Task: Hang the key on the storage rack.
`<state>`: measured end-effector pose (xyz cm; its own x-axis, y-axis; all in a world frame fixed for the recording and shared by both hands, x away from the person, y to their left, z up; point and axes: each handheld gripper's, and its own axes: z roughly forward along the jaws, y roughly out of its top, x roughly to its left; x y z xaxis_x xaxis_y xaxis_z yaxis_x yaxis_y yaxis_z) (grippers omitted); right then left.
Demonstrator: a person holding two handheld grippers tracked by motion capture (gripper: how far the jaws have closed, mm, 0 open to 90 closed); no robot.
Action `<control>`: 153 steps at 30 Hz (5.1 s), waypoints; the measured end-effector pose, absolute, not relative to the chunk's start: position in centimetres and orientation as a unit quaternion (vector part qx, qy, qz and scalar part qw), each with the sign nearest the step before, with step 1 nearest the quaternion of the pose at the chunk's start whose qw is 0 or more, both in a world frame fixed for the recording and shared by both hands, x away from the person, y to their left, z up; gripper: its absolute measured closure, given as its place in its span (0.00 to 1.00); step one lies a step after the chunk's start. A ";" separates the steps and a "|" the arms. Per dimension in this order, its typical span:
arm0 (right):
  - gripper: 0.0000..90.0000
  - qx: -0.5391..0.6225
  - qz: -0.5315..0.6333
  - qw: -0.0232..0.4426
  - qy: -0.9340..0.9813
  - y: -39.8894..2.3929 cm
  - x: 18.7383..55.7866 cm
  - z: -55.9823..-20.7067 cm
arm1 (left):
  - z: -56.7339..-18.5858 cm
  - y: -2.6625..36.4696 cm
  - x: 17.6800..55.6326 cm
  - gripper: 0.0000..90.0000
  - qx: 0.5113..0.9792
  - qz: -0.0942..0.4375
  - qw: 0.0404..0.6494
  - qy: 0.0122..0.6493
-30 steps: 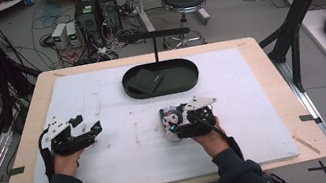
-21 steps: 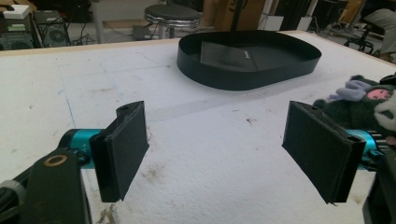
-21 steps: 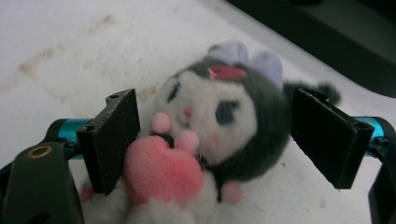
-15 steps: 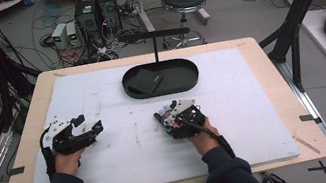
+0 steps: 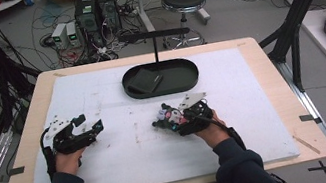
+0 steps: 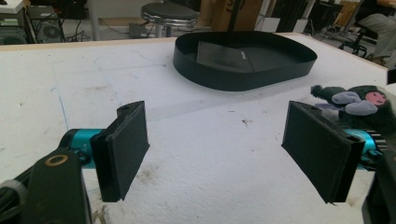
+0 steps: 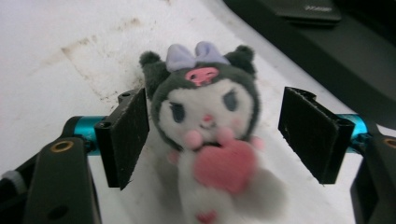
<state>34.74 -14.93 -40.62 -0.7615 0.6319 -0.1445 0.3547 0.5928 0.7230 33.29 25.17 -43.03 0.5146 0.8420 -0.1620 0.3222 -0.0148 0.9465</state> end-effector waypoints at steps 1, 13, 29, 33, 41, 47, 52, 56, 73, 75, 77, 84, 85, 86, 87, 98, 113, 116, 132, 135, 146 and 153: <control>0.25 0.284 0.341 0.201 0.873 -14.5 34.8 -40.9 | -43.0 25.2 33.3 0.25 0.672 0.234 0.553 0.433; 0.37 0.322 0.318 0.143 0.880 -15.0 36.9 -42.5 | -43.1 25.2 33.2 0.25 0.676 0.230 0.551 0.431; 0.37 0.339 0.401 0.182 0.831 -21.3 38.1 -33.9 | -43.1 25.6 33.0 0.25 0.671 0.235 0.554 0.433; 0.37 0.343 0.401 0.211 0.823 -22.0 38.8 -31.5 | -43.0 25.4 33.0 0.25 0.671 0.235 0.558 0.429; 0.37 0.360 0.390 0.250 0.810 -22.5 42.0 -28.2 | -43.0 25.3 33.1 0.25 0.671 0.235 0.558 0.428; 0.37 0.392 0.382 0.253 0.798 -22.2 45.2 -27.0 | -43.0 25.4 33.1 0.25 0.668 0.236 0.559 0.430; 0.37 0.421 0.375 0.275 0.779 -21.8 47.4 -26.8 | -43.0 25.3 33.1 0.25 0.672 0.233 0.559 0.426; 0.37 0.437 0.364 0.278 0.775 -21.3 48.7 -27.2 | -43.0 25.4 33.1 0.25 0.671 0.231 0.561 0.426; 0.38 0.510 0.262 0.325 0.752 -21.7 50.3 -29.1 | -43.1 25.6 33.1 0.25 0.668 0.230 0.561 0.432; 0.39 0.515 0.258 0.312 0.755 -22.0 50.3 -30.2 | -43.1 25.6 33.1 0.25 0.669 0.230 0.559 0.432; 0.39 0.515 0.250 0.291 0.766 -21.8 50.5 -31.2 | -43.1 25.6 33.1 0.25 0.670 0.230 0.558 0.432; 0.40 0.500 0.253 0.258 0.787 -19.0 51.7 -33.7 | -43.1 25.5 33.1 0.25 0.670 0.229 0.558 0.433; 0.40 0.500 0.255 0.256 0.787 -18.6 51.9 -34.0 | -43.1 25.6 33.1 0.25 0.671 0.229 0.558 0.432; 0.39 0.498 0.256 0.257 0.788 -18.3 52.0 -34.2 | -43.1 25.6 33.1 0.25 0.671 0.230 0.557 0.432; 0.39 0.502 0.257 0.260 0.784 -18.0 52.1 -34.4 | -43.2 25.6 33.1 0.25 0.670 0.229 0.558 0.433; 0.27 0.490 0.302 0.288 0.765 -19.1 51.6 -32.9 | -43.2 25.6 33.0 0.25 0.670 0.228 0.558 0.434; 0.24 0.423 0.374 0.265 0.782 -22.7 45.9 -28.9 | -43.2 25.4 33.0 0.25 0.664 0.226 0.566 0.433; 0.24 0.406 0.395 0.258 0.783 -23.5 43.9 -29.5 | -43.2 25.4 33.0 0.25 0.663 0.225 0.567 0.433; 0.24 0.392 0.410 0.257 0.783 -26.2 34.7 -38.7 | -43.1 25.0 33.3 0.25 0.664 0.226 0.566 0.432; 0.24 0.397 0.407 0.263 0.779 -26.4 34.4 -39.3 | -43.1 25.0 33.2 0.25 0.664 0.227 0.566 0.433; 0.24 0.407 0.397 0.278 0.774 -27.0 33.9 -40.3 | -43.0 24.8 32.9 0.25 0.667 0.232 0.565 0.427; 0.24 0.412 0.393 0.282 0.772 -27.7 33.7 -40.5 | -43.0 24.7 32.9 0.25 0.669 0.233 0.564 0.425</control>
<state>33.73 -27.68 -40.49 -0.5013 0.8581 -0.1114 0.4145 0.3512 0.8396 32.85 24.70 -42.97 0.5298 0.8312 -0.1685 0.3067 -0.0025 0.9518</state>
